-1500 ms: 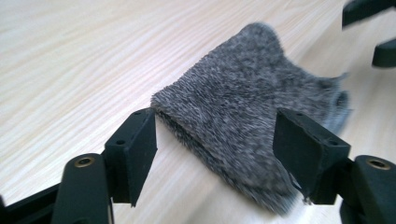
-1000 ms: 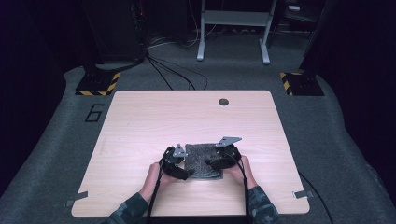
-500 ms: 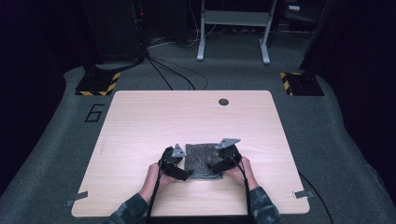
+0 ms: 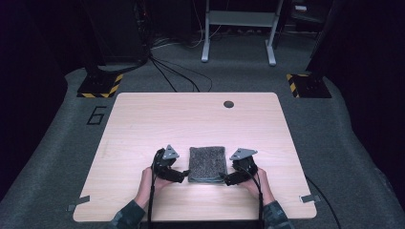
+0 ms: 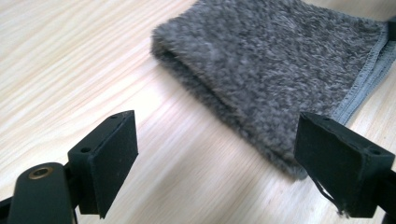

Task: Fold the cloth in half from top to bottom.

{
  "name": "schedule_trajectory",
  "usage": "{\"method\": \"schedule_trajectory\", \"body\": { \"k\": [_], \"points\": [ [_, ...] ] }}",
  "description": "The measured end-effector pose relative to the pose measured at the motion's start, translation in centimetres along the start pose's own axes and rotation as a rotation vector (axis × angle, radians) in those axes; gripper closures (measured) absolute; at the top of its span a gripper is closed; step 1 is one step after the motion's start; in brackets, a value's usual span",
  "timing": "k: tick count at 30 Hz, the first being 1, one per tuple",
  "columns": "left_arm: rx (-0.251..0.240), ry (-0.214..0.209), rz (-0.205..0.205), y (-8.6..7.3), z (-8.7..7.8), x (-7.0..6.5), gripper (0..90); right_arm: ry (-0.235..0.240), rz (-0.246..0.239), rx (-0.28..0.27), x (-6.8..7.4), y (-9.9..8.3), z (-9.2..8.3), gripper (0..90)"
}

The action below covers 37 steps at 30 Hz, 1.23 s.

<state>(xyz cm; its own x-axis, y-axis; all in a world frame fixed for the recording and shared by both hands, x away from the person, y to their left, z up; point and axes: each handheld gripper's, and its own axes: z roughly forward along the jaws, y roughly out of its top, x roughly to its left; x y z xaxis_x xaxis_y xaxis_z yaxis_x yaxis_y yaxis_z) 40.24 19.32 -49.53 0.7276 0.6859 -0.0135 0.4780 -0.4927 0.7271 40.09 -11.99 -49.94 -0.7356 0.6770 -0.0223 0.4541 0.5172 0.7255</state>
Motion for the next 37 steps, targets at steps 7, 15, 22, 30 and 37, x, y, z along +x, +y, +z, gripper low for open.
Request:
{"method": "schedule_trajectory", "body": {
  "k": [7,15,22,30,37],
  "points": [
    [-0.011,0.063,-0.067,-2.8,-2.6,1.4,11.2,-0.060,0.056,-0.015,-0.6,-3.4,-3.3,6.8],
    [-0.001,0.149,-0.161,-6.4,-4.3,3.1,9.2,-0.147,0.165,-0.030,-2.6,-6.9,-5.2,5.5],
    [-0.007,0.201,-0.203,-8.2,-4.7,4.0,7.1,-0.217,0.233,-0.036,-4.1,-9.0,-6.2,5.3],
    [-0.010,0.247,-0.205,-8.8,-4.3,4.7,5.6,-0.254,0.252,-0.042,-4.8,-10.1,-6.4,4.1],
    [-0.003,0.240,-0.196,-8.7,-4.1,4.8,4.4,-0.244,0.263,0.021,-5.5,-10.0,-6.0,0.0]
  ]
}}
